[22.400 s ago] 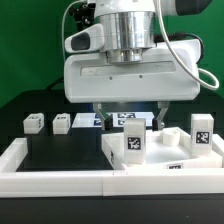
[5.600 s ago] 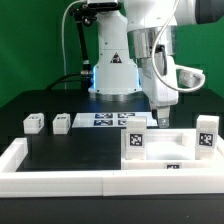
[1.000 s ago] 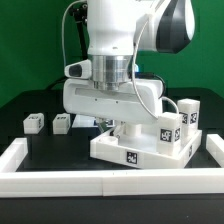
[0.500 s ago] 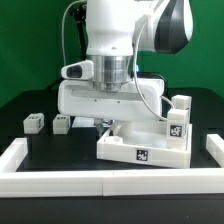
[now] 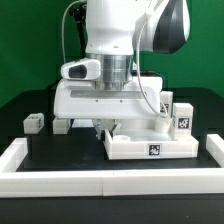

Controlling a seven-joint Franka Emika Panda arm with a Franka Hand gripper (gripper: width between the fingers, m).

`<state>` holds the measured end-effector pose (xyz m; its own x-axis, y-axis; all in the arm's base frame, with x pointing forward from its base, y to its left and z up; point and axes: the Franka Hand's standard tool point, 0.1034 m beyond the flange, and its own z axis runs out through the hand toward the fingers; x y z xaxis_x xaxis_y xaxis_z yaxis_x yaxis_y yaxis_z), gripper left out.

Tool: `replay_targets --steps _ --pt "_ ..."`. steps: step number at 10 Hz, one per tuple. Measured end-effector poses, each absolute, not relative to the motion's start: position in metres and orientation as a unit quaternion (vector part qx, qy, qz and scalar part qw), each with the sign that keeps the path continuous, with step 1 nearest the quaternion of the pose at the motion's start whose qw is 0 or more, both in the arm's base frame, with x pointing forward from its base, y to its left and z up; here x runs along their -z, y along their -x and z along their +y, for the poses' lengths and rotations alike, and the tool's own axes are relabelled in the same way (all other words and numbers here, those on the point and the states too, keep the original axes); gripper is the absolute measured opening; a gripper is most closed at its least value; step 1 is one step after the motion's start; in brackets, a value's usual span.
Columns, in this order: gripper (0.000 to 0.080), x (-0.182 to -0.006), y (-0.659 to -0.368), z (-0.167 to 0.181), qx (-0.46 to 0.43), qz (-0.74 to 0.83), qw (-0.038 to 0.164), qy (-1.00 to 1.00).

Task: Assemble square table

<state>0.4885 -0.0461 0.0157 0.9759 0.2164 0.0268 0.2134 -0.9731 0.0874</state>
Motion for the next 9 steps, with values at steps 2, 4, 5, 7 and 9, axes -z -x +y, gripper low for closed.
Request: replay_targets --steps 2,4,5,7,9 --pt "0.006 -0.016 -0.499 -0.046 -0.011 0.204 0.051 -0.978" --pt "0.0061 -0.016 -0.499 -0.049 -0.009 0.253 0.054 -0.966" --pt "0.0061 -0.017 -0.499 -0.05 -0.007 0.276 0.056 -0.96" --pt "0.0061 -0.017 -0.499 -0.051 -0.002 0.316 0.058 -0.947" --pt "0.0061 -0.019 -0.511 -0.046 0.006 0.396 0.062 -0.916"
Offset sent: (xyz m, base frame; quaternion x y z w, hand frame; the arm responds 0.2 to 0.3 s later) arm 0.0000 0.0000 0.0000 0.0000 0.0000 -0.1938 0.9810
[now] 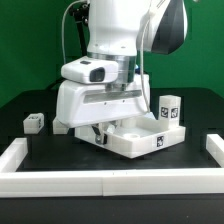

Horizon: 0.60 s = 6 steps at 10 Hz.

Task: Assemble square table

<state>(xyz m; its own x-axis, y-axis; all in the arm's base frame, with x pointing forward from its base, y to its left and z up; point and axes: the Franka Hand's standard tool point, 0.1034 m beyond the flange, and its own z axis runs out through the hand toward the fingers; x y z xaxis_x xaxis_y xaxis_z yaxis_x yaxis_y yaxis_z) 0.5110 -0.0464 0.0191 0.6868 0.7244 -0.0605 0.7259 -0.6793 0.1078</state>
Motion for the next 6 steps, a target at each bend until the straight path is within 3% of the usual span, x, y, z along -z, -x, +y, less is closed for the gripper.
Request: replay_targets --steps 4,6 --pt "0.006 -0.022 -0.542 -0.035 0.027 0.545 0.072 -0.835" --pt "0.006 -0.021 -0.539 -0.04 0.037 0.587 0.075 -0.805"
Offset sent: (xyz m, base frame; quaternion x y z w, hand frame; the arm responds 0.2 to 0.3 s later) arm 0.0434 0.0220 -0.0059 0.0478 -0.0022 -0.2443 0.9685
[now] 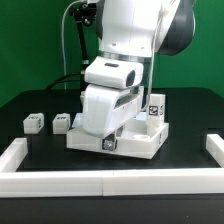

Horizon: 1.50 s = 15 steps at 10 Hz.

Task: Assemble square table

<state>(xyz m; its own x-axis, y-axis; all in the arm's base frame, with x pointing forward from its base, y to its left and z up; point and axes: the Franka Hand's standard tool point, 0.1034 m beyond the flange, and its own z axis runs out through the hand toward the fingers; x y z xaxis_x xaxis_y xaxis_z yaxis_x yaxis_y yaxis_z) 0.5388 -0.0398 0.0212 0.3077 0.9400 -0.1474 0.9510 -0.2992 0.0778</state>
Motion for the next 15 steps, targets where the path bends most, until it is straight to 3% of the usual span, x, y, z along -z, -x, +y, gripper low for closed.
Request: replay_targets --steps 4,8,15 --pt "0.006 -0.021 -0.546 -0.041 0.056 0.691 0.085 -0.716" --pt "0.006 -0.022 -0.593 -0.015 0.07 0.697 0.082 -0.709" --pt "0.006 -0.014 -0.591 -0.011 0.069 0.683 0.08 -0.722"
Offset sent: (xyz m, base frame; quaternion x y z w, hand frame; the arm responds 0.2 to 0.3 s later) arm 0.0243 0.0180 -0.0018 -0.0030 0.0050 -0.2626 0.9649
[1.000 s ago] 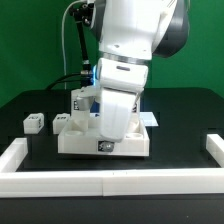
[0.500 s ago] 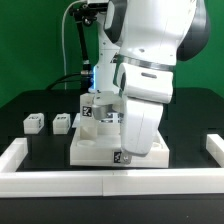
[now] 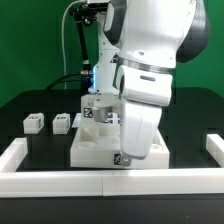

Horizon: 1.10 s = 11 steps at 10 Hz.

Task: Assemble square table

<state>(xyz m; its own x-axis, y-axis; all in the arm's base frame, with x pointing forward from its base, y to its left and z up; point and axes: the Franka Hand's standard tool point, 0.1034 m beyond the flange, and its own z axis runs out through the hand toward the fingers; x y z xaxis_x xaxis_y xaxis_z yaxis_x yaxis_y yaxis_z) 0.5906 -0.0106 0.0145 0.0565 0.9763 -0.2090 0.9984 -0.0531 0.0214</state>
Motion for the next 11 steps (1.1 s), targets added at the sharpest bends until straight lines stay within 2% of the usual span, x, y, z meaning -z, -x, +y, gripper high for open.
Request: replay_targets --steps 5,11 --pt "0.006 -0.023 -0.623 0.036 0.075 0.627 0.069 -0.772" --pt "0.006 -0.02 -0.62 0.037 0.074 0.629 0.066 -0.771"
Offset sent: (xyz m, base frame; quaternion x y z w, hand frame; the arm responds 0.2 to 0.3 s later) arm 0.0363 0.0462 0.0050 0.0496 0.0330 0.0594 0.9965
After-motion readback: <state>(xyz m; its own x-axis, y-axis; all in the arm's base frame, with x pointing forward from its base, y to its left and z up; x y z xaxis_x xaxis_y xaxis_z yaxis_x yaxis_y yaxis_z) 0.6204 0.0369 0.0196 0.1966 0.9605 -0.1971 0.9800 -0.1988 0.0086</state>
